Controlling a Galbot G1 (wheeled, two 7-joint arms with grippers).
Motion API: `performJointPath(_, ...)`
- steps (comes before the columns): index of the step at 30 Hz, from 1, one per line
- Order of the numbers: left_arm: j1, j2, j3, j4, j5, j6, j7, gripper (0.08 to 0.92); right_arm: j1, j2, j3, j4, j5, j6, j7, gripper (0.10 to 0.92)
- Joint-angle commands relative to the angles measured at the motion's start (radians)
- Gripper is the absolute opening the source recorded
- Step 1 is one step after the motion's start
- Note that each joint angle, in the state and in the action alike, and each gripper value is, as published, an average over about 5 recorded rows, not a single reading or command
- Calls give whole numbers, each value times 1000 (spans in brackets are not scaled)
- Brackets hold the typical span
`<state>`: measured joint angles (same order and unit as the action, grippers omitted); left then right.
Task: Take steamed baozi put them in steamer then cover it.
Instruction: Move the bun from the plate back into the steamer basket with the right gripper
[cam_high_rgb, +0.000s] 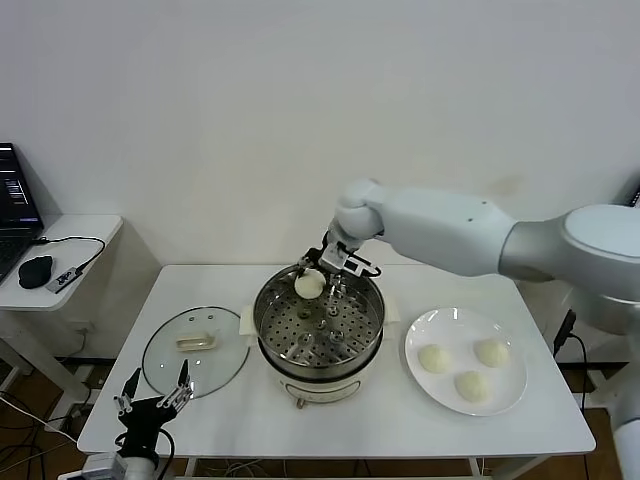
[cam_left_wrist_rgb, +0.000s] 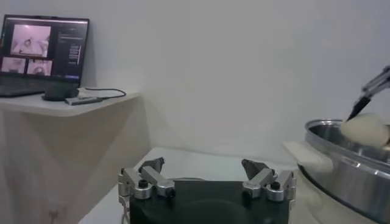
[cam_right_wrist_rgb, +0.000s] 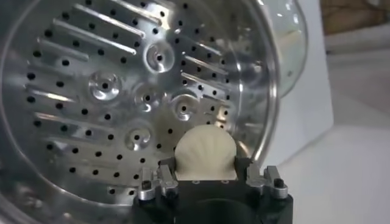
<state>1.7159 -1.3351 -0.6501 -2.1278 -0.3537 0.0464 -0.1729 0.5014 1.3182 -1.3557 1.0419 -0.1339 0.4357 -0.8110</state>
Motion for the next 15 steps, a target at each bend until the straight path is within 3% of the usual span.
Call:
performJointPath(1, 1, 0, -1, 1, -3, 0, 2, 823, -42, 44, 4, -69, -130, 82, 16, 603)
performJointPath(9, 2, -2, 3, -1, 0, 1, 1, 823, -45, 39, 6, -72, -133, 88, 18, 621)
performJointPath(15, 1, -2, 5, -6, 3, 3, 1, 823, 23, 22, 3, -30, -63, 70, 16, 764)
